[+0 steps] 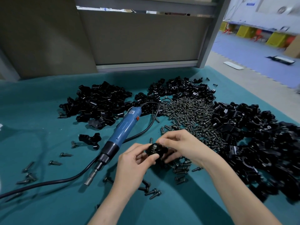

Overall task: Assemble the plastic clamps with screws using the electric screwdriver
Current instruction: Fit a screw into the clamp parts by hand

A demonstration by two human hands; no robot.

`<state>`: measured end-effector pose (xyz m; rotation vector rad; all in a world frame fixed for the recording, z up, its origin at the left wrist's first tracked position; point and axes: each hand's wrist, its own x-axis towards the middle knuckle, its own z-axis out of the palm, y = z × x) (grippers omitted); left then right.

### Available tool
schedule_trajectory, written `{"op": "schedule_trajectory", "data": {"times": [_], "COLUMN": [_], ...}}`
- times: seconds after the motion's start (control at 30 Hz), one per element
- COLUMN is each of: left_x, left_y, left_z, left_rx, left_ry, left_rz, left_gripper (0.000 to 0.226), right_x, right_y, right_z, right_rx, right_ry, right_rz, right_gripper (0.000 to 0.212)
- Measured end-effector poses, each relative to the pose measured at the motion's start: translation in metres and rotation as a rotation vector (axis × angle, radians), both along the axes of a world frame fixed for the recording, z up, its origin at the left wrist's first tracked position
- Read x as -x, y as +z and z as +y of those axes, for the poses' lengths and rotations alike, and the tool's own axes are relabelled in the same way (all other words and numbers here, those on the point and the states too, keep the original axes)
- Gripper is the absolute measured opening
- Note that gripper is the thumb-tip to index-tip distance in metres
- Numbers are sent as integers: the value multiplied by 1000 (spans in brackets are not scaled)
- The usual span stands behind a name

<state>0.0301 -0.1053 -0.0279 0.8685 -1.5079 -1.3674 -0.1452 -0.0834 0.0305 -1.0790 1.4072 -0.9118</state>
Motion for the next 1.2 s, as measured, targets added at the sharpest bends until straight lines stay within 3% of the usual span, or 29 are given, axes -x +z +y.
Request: {"op": "schedule_trajectory", "data": {"times": [0.17,0.37,0.5,0.63,0.83,0.97,1.2], "left_x": [-4,-6,-7,-6,-10,-11,-11], "left_y": [4,15,20,18,11,16,17], "left_z": [1,2,4,3,2,0,2], "left_rx": [109,129,25,13,164,380,355], "left_ry": [41,100,30,61,106,209,176], "left_rz": [13,23,141,168,19,-160,-106], "left_gripper": [29,31,44,37,21,21,16], "right_x": [-8,-23,-33,-39,-45,-48,-44], "right_y": [7,6,3,0,-5,-11,-19], "right_z": [-1,-2,1,5,11,11,8], "right_rx": [-81,-92,-72,-34,-62,-124,-148], "right_ry": [20,-52,-32,13,-17,-68,-59], "right_rz": [-318,-541,-530,-523,-623,-697,-724], "right_gripper": [25,26,28,28,13,12,18]}}
